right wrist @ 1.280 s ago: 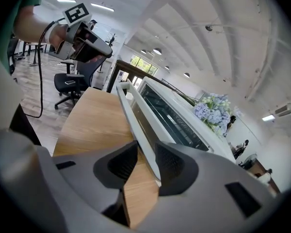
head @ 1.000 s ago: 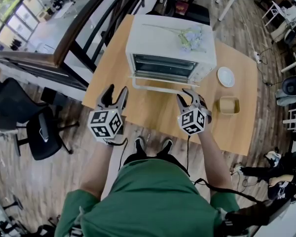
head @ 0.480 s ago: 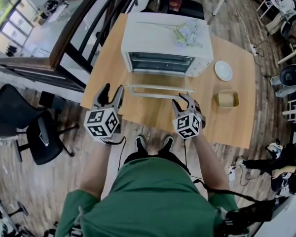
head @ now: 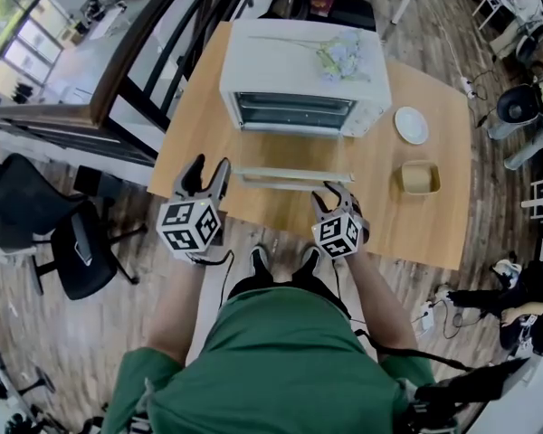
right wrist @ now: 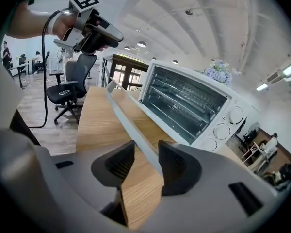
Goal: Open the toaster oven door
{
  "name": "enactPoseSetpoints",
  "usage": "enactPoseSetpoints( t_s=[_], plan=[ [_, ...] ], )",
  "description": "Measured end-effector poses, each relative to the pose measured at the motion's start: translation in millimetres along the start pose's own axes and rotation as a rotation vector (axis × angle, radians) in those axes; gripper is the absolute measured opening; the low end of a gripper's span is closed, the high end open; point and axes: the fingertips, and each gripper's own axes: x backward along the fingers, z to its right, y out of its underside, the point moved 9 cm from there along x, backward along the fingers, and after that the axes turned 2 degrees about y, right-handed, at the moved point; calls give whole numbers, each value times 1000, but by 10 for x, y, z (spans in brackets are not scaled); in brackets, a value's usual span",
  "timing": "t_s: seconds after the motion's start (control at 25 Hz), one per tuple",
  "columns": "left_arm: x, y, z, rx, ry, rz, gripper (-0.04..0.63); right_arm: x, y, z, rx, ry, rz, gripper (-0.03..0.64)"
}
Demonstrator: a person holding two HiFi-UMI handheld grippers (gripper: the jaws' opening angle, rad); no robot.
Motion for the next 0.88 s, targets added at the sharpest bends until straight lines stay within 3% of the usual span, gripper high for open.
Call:
enactPoseSetpoints(
  t_s=[0.4,0.88],
  plan=[
    [63,77,19,-19,-30,-34,244,-111,288,-246,-18,62,23,179],
    [69,151,67,-43,-24,-78,244,-233,547,-532,45,105,8,193]
  ],
)
